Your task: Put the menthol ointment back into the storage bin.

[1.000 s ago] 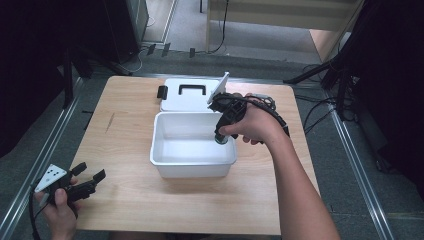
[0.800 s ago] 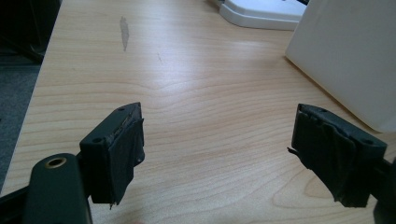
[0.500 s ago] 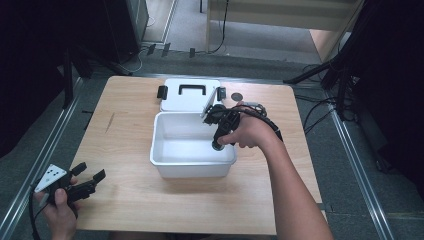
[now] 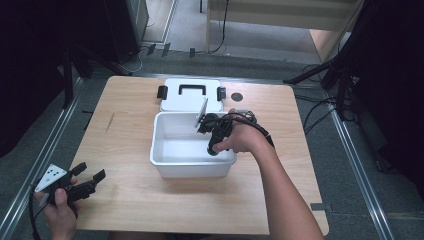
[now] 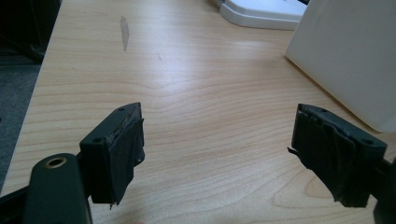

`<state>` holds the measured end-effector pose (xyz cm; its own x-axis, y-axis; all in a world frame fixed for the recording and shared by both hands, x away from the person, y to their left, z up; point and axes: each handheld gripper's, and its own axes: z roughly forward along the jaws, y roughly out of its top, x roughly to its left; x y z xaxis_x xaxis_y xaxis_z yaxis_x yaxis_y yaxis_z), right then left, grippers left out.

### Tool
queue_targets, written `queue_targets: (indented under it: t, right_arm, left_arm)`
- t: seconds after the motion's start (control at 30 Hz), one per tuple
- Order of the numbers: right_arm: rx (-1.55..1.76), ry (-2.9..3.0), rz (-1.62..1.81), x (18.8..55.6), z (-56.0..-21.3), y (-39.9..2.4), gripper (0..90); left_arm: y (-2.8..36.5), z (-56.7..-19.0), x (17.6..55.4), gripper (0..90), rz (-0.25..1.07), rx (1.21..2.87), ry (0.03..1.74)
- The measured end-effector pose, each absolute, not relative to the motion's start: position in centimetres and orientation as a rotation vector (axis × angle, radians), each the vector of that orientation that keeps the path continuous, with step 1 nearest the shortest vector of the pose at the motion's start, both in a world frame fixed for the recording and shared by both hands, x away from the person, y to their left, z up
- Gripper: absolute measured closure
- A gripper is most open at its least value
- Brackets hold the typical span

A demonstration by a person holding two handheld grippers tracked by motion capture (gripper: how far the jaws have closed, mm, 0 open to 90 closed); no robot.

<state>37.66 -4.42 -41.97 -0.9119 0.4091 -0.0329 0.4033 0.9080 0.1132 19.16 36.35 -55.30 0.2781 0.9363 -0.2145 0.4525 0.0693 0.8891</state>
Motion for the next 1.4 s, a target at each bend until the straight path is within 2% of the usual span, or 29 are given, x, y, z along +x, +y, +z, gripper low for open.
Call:
queue_targets:
  t: [0.63, 0.9, 1.4]
  right_arm:
    - [0.613, 3.029, 0.118, 37.7, -44.5, -3.8, 51.4]
    - [0.568, 3.044, -0.016, 37.4, -46.6, -3.3, 51.4]
    - [0.599, 3.040, -0.093, 37.6, -47.0, -2.9, 50.9]
  left_arm:
    - [36.4, -55.3, 19.2, 17.9, 0.605, 1.546, 1.335]
    - [36.4, -55.3, 19.2, 17.9, 0.605, 1.546, 1.336]
    - [36.4, -55.3, 19.2, 17.9, 0.605, 1.542, 1.332]
